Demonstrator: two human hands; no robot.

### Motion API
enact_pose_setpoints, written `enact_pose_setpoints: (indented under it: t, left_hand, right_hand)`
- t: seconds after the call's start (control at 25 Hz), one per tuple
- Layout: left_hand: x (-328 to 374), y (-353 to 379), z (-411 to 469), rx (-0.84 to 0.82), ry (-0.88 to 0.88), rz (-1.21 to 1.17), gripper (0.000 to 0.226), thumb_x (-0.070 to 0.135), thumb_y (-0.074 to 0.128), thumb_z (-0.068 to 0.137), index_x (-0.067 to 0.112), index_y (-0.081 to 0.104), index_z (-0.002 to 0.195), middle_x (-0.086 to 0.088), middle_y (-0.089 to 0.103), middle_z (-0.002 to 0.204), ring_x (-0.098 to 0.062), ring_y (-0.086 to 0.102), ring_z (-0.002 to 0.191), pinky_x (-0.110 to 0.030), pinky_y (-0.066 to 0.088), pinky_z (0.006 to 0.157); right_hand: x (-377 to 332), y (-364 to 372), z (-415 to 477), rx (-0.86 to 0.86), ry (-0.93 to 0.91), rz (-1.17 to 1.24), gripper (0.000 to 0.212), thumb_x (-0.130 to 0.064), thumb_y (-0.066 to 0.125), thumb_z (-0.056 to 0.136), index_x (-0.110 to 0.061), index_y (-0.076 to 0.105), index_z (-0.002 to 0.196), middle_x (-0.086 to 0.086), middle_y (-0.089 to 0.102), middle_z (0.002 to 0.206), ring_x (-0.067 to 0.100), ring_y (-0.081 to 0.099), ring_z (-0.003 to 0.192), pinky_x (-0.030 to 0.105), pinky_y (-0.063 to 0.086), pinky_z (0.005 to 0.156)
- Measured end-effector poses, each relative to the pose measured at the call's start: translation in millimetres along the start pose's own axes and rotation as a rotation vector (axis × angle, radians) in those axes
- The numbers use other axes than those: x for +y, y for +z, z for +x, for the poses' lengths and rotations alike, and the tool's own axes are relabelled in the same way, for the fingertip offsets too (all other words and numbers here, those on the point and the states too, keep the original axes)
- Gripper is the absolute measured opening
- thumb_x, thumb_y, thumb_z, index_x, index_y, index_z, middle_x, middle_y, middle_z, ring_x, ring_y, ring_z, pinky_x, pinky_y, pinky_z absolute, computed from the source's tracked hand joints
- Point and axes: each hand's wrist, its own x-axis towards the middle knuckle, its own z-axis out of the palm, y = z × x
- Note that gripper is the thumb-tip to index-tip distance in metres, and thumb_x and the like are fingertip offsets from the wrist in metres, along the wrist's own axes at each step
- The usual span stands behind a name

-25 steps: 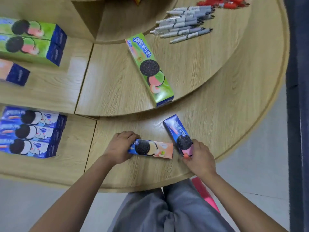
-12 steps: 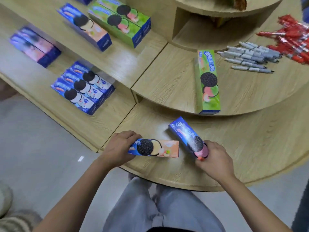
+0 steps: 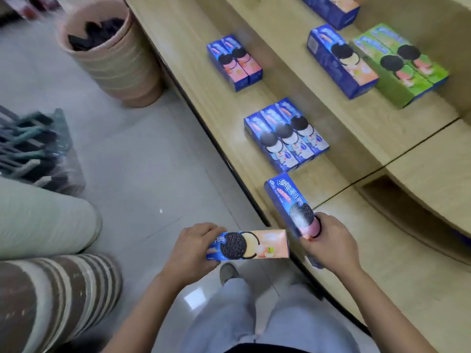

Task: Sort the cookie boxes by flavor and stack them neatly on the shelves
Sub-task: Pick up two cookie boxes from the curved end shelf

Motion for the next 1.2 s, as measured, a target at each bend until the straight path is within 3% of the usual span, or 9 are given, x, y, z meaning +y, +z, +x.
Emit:
enact_pose_setpoints:
  t: [0.24, 0.44, 0.64, 0.8, 0.96, 1.12, 1.2]
  left_hand:
    - [-92, -72, 23, 0.067, -0.093, 0.023, 0.055, 0.026, 0.064, 0.056, 0.028, 0.055, 0.110, 0.004, 0.064, 0.104, -0.020, 0.059, 0.090, -0.030, 0.040, 0.076]
    - [-147, -108, 99, 0.113, -0.100, -0.032, 0.059, 0.028, 0.066, 0.054, 0.034, 0.050, 0.111, 0.006, 0.064, 0.107, -0.010, 0.052, 0.094, -0.029, 0.038, 0.078]
    - [-194, -154, 191, 0.055, -0.053, -0.038, 0.060, 0.031, 0.068, 0.055, 0.034, 0.050, 0.113, 0.008, 0.062, 0.107, -0.017, 0.058, 0.095, -0.030, 0.043, 0.079]
    - [-224, -197, 273, 0.012, 0.069, -0.018, 0.058, 0.035, 0.068, 0.056, 0.032, 0.053, 0.112, 0.006, 0.063, 0.106, -0.019, 0.059, 0.093, -0.036, 0.048, 0.080]
    - [-249, -230, 364, -0.056, 0.234, -0.009, 0.057, 0.040, 0.062, 0.059, 0.033, 0.052, 0.115, 0.009, 0.063, 0.110, -0.014, 0.055, 0.092, -0.029, 0.045, 0.077]
    - [-275, -264, 454, -0.193, 0.496, 0.005, 0.056, 0.031, 0.068, 0.058, 0.026, 0.054, 0.113, 0.004, 0.065, 0.103, -0.016, 0.058, 0.088, -0.027, 0.044, 0.075]
    - [-289, -285, 495, -0.260, 0.610, 0.041, 0.053, 0.035, 0.067, 0.062, 0.026, 0.054, 0.112, 0.003, 0.065, 0.103, -0.019, 0.060, 0.088, -0.030, 0.046, 0.075]
  right_hand:
    - [-105, 19, 63, -0.017, -0.027, 0.065, 0.024, -0.034, 0.064, 0.057, -0.025, 0.048, 0.072, -0.003, 0.058, 0.071, 0.023, 0.054, 0.068, 0.030, 0.034, 0.050]
    - [-166, 18, 145, 0.008, -0.060, 0.123, 0.026, -0.038, 0.067, 0.056, -0.026, 0.051, 0.072, -0.003, 0.061, 0.071, 0.022, 0.056, 0.069, 0.033, 0.043, 0.055]
    - [-214, 1, 241, 0.037, -0.021, 0.131, 0.026, -0.039, 0.063, 0.054, -0.024, 0.048, 0.070, -0.003, 0.060, 0.064, 0.019, 0.057, 0.063, 0.039, 0.049, 0.055]
    - [-240, -20, 288, 0.101, 0.022, 0.132, 0.030, -0.036, 0.067, 0.054, -0.025, 0.053, 0.077, -0.004, 0.061, 0.070, 0.020, 0.056, 0.070, 0.040, 0.050, 0.058]
    - [-259, -27, 323, 0.196, 0.105, 0.138, 0.028, -0.032, 0.070, 0.056, -0.024, 0.056, 0.079, -0.002, 0.061, 0.073, 0.022, 0.054, 0.072, 0.041, 0.049, 0.059]
    - [-272, -7, 350, 0.253, 0.193, 0.148, 0.025, -0.031, 0.066, 0.059, -0.027, 0.048, 0.075, -0.004, 0.057, 0.072, 0.020, 0.049, 0.069, 0.031, 0.034, 0.049]
    - [-282, 10, 361, 0.244, 0.225, 0.119, 0.027, -0.034, 0.061, 0.058, -0.027, 0.051, 0.081, -0.003, 0.058, 0.076, 0.022, 0.049, 0.072, 0.031, 0.033, 0.052]
